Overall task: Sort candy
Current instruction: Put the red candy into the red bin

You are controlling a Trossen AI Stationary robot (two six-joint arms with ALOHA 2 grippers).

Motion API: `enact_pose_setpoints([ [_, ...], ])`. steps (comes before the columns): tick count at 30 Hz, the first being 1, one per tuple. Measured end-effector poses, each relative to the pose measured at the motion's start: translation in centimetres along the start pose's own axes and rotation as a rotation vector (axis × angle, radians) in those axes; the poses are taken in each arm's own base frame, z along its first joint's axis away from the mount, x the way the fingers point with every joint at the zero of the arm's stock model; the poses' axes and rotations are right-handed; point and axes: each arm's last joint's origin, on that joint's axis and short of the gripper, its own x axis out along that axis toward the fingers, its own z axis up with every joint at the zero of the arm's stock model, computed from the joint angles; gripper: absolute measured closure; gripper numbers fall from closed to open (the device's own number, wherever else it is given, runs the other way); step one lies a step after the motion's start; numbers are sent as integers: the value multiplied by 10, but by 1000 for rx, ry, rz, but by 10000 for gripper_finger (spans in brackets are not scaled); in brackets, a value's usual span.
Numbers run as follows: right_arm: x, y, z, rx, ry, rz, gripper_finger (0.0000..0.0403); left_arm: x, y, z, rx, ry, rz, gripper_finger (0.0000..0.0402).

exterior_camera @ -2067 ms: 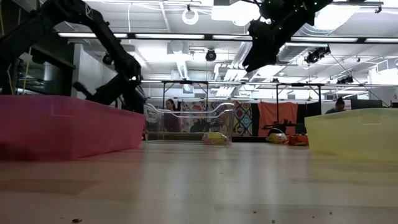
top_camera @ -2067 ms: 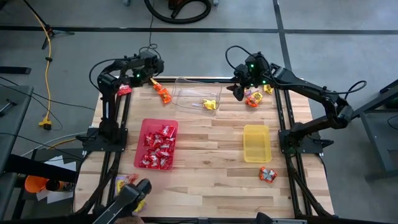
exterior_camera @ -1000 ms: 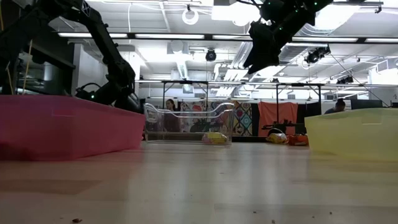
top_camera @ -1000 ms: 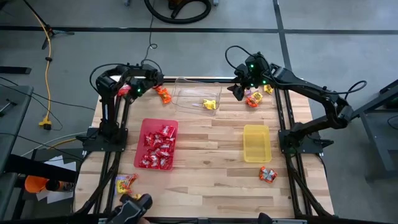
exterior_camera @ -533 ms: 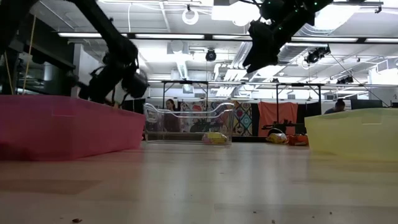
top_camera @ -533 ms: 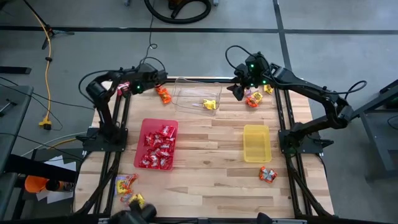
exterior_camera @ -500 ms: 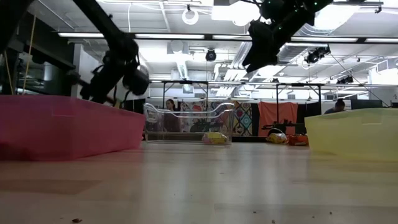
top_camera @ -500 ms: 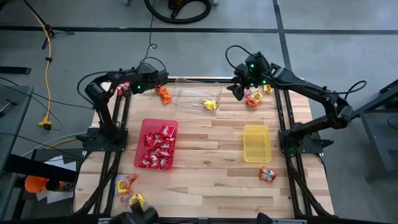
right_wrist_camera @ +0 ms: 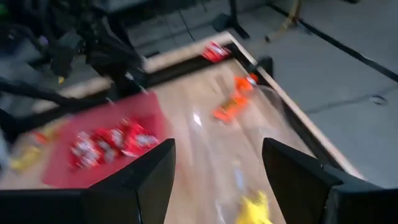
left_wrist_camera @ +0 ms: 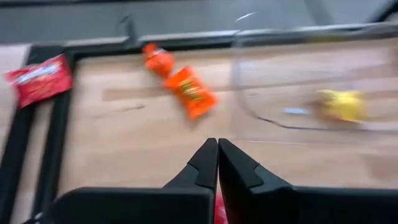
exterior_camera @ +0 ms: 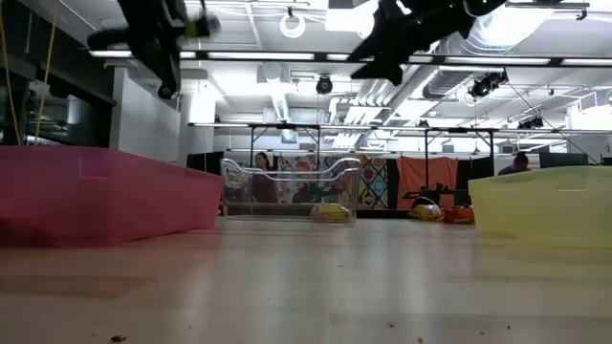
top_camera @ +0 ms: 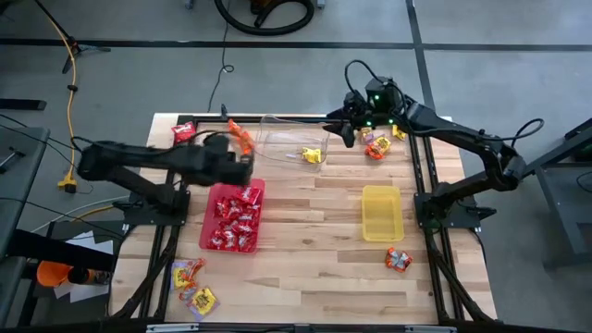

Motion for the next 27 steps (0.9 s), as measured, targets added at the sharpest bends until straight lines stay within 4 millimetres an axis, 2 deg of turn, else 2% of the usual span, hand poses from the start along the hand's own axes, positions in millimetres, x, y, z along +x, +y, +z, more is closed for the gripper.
enact_pose_setpoints([
  [3,13,15,4,46,-49,61,167,-29,18,2,-2,-73,-127,401],
  [6,35,31,4,106,-89,106,167,-47,37,10,22,-135,-211,401],
  [11,80,49,0,220,-82,123,167,-58,65,23,171,-143,-279,401],
  [15,109,62,8,264,-83,107,167,-64,80,27,277,-92,-349,401],
  [22,161,89,37,198,-53,137,169,-66,88,32,214,-150,-342,401],
  [27,197,91,53,124,-49,144,214,-65,83,31,191,-160,-330,401],
])
